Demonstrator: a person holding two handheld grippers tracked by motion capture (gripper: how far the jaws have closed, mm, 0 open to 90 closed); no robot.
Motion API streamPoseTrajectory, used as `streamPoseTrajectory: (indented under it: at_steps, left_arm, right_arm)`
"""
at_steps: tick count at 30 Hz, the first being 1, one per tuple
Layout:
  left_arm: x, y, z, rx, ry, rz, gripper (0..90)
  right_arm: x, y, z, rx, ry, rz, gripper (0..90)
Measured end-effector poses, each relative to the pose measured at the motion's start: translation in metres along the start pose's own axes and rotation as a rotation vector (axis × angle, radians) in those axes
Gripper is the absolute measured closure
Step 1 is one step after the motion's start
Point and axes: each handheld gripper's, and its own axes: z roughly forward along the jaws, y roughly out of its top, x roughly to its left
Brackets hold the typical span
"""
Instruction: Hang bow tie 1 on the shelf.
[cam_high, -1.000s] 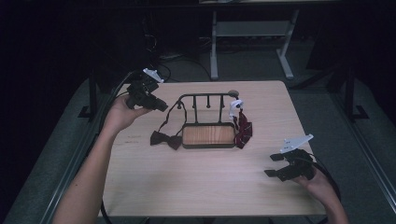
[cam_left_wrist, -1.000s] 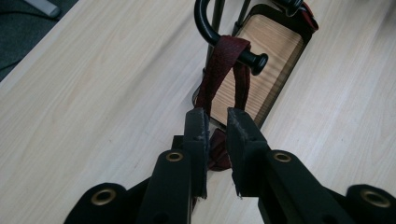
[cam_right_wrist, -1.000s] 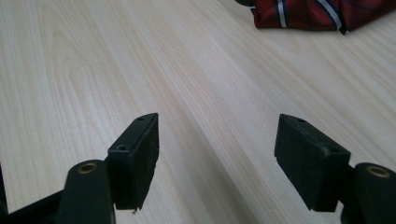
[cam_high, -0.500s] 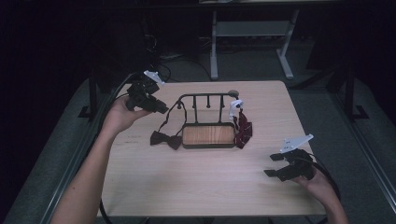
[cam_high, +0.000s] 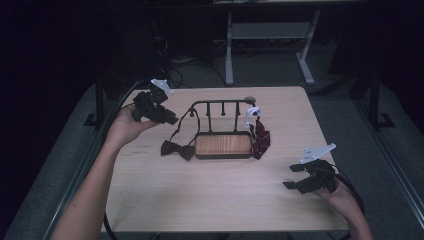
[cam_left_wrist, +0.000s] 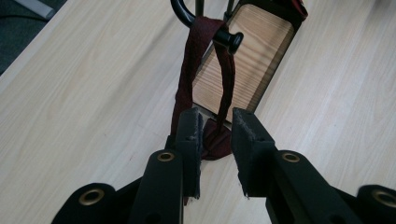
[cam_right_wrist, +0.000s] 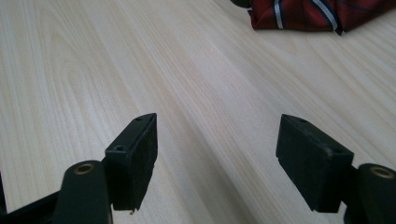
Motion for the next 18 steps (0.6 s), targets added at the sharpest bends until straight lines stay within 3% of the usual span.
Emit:
streamPoseTrajectory:
  at_steps: [18]
  left_arm:
    - [-0.006, -0.018, 0.006, 0.023, -0.016, 0.022, 69.8]
  right_arm:
    - [-0.001, -0.001, -0.002, 0.001, -0.001, 0.012, 28.7]
